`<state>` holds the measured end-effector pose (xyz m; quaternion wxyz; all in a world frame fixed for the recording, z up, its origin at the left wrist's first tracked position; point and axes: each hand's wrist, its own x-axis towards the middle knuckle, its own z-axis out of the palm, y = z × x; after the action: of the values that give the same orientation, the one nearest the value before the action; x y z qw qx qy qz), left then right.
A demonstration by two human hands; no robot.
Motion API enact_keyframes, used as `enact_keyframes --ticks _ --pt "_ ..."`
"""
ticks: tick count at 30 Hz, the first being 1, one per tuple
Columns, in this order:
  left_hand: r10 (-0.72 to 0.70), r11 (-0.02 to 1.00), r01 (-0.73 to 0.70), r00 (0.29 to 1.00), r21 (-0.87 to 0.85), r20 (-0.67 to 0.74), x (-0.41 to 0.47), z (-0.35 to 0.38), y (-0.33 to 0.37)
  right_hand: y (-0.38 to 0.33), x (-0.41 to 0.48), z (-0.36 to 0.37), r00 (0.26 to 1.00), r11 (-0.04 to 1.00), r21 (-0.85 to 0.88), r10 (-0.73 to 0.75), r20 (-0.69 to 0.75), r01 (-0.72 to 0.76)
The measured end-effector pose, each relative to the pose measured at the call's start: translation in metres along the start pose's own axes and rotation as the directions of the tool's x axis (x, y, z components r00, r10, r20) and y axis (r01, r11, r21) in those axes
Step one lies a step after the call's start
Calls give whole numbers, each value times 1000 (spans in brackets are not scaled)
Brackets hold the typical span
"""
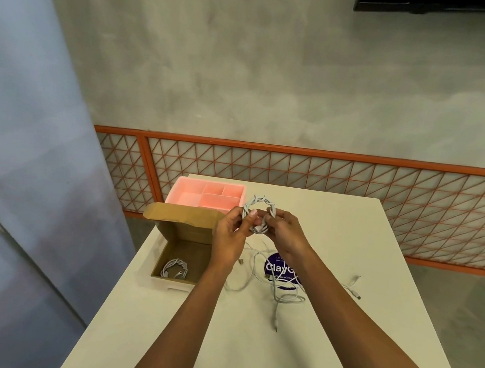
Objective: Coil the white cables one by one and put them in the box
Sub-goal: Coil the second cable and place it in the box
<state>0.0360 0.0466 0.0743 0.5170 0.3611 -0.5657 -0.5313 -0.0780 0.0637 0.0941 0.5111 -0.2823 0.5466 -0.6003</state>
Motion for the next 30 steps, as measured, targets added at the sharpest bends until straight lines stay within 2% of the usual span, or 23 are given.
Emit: enact_keyframes --ticks 6,11,15,18,22,30 --pt "-101 988 99 995 -119 -15 4 -3 4 4 -3 -4 998 984 167 -58 -5 58" --pt "-124 984 123 992 -129 0 2 -2 3 2 -5 -7 998 987 151 -55 39 49" --pt "-143 980 144 990 -138 12 4 -5 0 1 -9 -13 996 997 73 -25 85 19" --pt "-207 963 206 978 -175 13 7 -8 -1 2 -10 -16 989 997 61 26 147 -35" --pt "-275 921 277 960 -273 48 7 -11 -2 3 -14 -15 975 972 194 93 200 -133" --pt "-346 806 345 934 -480 90 3 -11 5 7 -21 -3 977 923 379 -7 211 -75"
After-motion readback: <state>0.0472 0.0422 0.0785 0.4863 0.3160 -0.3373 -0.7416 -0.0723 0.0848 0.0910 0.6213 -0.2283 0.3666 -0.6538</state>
